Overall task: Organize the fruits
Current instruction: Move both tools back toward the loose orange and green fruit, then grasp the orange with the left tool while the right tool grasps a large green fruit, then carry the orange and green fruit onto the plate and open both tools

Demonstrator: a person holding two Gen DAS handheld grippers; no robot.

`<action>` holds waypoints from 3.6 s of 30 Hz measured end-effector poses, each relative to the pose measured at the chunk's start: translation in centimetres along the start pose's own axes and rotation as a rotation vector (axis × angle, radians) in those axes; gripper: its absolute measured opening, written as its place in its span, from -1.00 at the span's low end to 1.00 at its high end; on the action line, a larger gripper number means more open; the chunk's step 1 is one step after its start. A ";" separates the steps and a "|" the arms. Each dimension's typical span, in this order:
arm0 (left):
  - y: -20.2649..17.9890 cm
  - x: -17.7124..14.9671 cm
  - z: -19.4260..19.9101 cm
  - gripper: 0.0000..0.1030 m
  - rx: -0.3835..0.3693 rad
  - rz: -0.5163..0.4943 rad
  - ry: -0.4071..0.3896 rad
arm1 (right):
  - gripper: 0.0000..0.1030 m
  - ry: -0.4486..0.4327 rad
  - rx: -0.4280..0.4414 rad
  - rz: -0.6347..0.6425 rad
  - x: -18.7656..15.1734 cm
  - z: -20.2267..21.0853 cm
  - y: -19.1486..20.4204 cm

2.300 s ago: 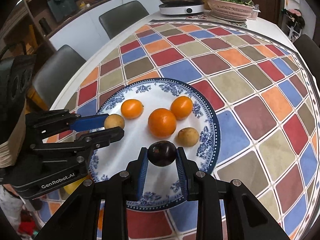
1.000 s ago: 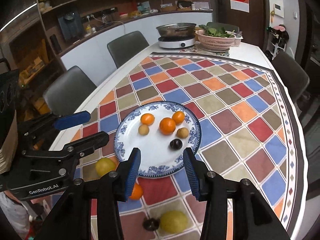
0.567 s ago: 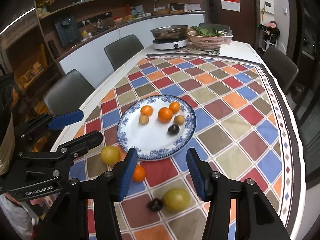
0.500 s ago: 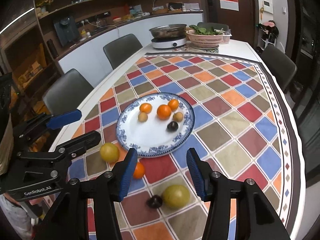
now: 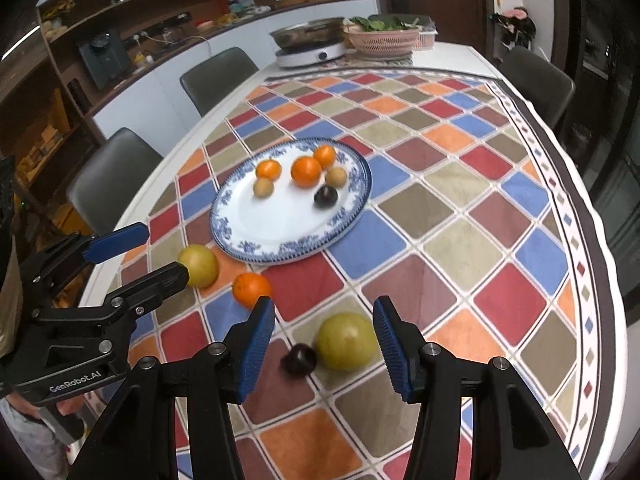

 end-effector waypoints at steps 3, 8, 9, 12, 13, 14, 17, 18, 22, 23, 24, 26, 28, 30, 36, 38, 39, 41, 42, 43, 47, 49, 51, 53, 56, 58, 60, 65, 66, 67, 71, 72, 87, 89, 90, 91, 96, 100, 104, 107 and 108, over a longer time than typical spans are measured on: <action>0.1 -0.7 -0.8 0.26 -0.003 0.000 0.019 | 0.01 0.024 -0.008 -0.011 -0.6 -0.8 -0.2; 0.2 -1.5 -2.5 0.26 -0.017 -0.004 0.056 | 0.01 0.063 -0.011 -0.025 -1.6 -2.0 -0.4; 0.2 -1.7 -2.8 0.26 -0.025 -0.007 0.064 | 0.01 0.069 -0.011 -0.029 -1.7 -2.3 -0.4; 0.2 -1.9 -3.8 0.26 -0.038 -0.009 0.084 | 0.01 0.086 -0.012 -0.047 -1.9 -2.9 -0.7; 0.1 -2.0 -4.1 0.26 -0.044 -0.009 0.090 | 0.01 0.091 -0.012 -0.054 -2.0 -3.1 -0.8; 0.1 -2.1 -4.5 0.26 -0.052 -0.008 0.101 | 0.01 0.095 -0.010 -0.063 -2.1 -3.3 -0.9; 0.1 -2.2 -5.4 0.26 -0.071 -0.004 0.116 | 0.01 0.109 -0.011 -0.082 -2.2 -4.0 -1.2; 0.1 -2.2 -5.7 0.26 -0.076 -0.005 0.121 | 0.01 0.113 -0.011 -0.090 -2.3 -4.2 -1.3; 0.0 -2.0 -6.9 0.25 -0.091 -0.005 0.136 | 0.01 0.126 -0.005 -0.114 -2.3 -5.0 -1.7; 0.0 -1.9 -7.3 0.25 -0.094 -0.003 0.143 | 0.01 0.128 -0.003 -0.120 -2.3 -5.2 -1.8; 0.0 -1.9 -7.6 0.24 -0.097 -0.001 0.149 | 0.01 0.127 -0.005 -0.124 -2.3 -5.3 -1.9; -0.1 -1.8 -8.2 0.15 -0.097 0.003 0.160 | 0.01 0.132 -0.001 -0.132 -2.2 -5.5 -2.1; -0.2 -1.8 -8.6 0.07 -0.103 0.010 0.168 | 0.01 0.132 0.002 -0.137 -2.2 -5.7 -2.2; -0.3 -1.8 -9.0 0.06 -0.104 0.022 0.181 | 0.01 0.136 0.005 -0.139 -2.2 -6.0 -2.3; -0.5 -1.8 -9.7 -0.17 -0.106 0.032 0.199 | 0.01 0.155 0.031 -0.171 -2.3 -6.8 -2.8; -0.5 -1.9 -9.7 -0.18 -0.105 0.038 0.200 | 0.01 0.165 0.038 -0.173 -2.3 -7.2 -2.9; -0.5 -1.9 -9.7 -0.19 -0.104 0.040 0.201 | 0.01 0.171 0.044 -0.184 -2.3 -7.3 -3.0; -0.5 -1.9 -9.5 -0.19 -0.101 0.044 0.199 | 0.01 0.168 0.053 -0.193 -2.3 -7.5 -3.2; -0.4 -1.9 -9.4 -0.19 -0.099 0.046 0.197 | 0.01 0.164 0.053 -0.190 -2.3 -7.5 -3.1; -0.4 -2.0 -9.2 -0.19 -0.099 0.048 0.193 | 0.01 0.162 0.052 -0.185 -2.4 -7.5 -3.1; -0.2 -1.9 -8.1 -0.19 -0.096 0.056 0.172 | 0.00 0.152 0.055 -0.180 -2.5 -7.3 -2.9; -0.1 -1.9 -7.4 -0.19 -0.094 0.061 0.160 | 0.00 0.141 0.062 -0.173 -2.5 -6.9 -2.7; 0.0 -1.8 -6.8 -0.19 -0.094 0.069 0.144 | 0.00 0.126 0.064 -0.162 -2.4 -6.4 -2.4; 0.1 -1.6 -6.0 -0.19 -0.093 0.075 0.125 | 0.00 0.111 0.067 -0.154 -2.2 -5.9 -2.1; 0.5 -1.5 -4.8 -0.19 -0.087 0.077 0.098 | 0.00 0.085 0.072 -0.134 -1.7 -5.1 -1.5; 0.6 -1.4 -4.2 -0.19 -0.082 0.077 0.085 | 0.00 0.070 0.077 -0.120 -1.3 -4.5 -1.0; 0.9 -1.4 -3.5 -0.19 -0.079 0.081 0.071 | 0.00 0.057 0.083 -0.106 -1.0 -4.1 -0.4; 2.0 -0.9 -2.0 -0.19 -0.058 0.083 0.033 | 0.00 0.035 0.098 -0.070 -0.1 -3.3 0.9; 2.2 -0.8 -1.8 -0.19 -0.052 0.083 0.027 | 0.00 0.031 0.101 -0.062 0.1 -3.2 1.2; 2.5 -0.6 -1.6 -0.19 -0.046 0.082 0.021 | 0.00 0.027 0.102 -0.053 0.3 -3.2 1.5; 3.6 0.1 -1.3 -0.19 -0.022 0.079 0.004 | 0.00 0.013 0.106 -0.025 1.3 -3.1 2.4; 3.7 0.1 -1.3 -0.19 -0.017 0.079 0.002 | 0.00 0.010 0.106 -0.016 1.6 -3.1 2.7; 7.4 2.8 -4.4 -0.19 0.010 0.030 0.012 | 0.00 0.029 0.088 0.120 6.4 -5.9 4.8; 7.9 3.0 -5.2 -0.19 0.010 0.029 0.016 | 0.00 0.044 0.087 0.121 7.0 -6.9 4.7; 8.1 3.2 -5.7 -0.19 0.007 0.028 0.019 | 0.00 0.051 0.088 0.120 7.2 -7.4 4.6; 8.3 3.2 -6.0 -0.19 0.007 0.027 0.023 | 0.00 0.060 0.087 0.119 7.4 -7.9 4.6; 9.4 3.5 -8.3 -0.19 -0.014 0.031 0.055 | 0.00 0.092 0.092 0.093 8.0 -10.2 4.3; 10.0 3.8 -9.9 -0.19 -0.032 0.040 0.076 | 0.00 0.109 0.100 0.071 8.6 -11.9 3.9; 10.4 4.0 -11.2 -0.19 -0.042 0.041 0.097 | 0.00 0.127 0.108 0.051 9.3 -13.3 3.6; 10.6 4.0 -12.0 -0.19 -0.041 0.041 0.111 | 0.00 0.142 0.114 0.039 9.6 -14.1 3.4; 10.7 4.1 -12.1 -0.19 -0.041 0.042 0.115 | 0.00 0.147 0.114 0.039 9.6 -14.2 3.4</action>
Point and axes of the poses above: each gripper's, at about its wrist camera, not at the fingertips, and z roughly against the way its jaws point, y to its left, x to its top, the point moved 1 cm from there along -z, roughly the way its jaws point
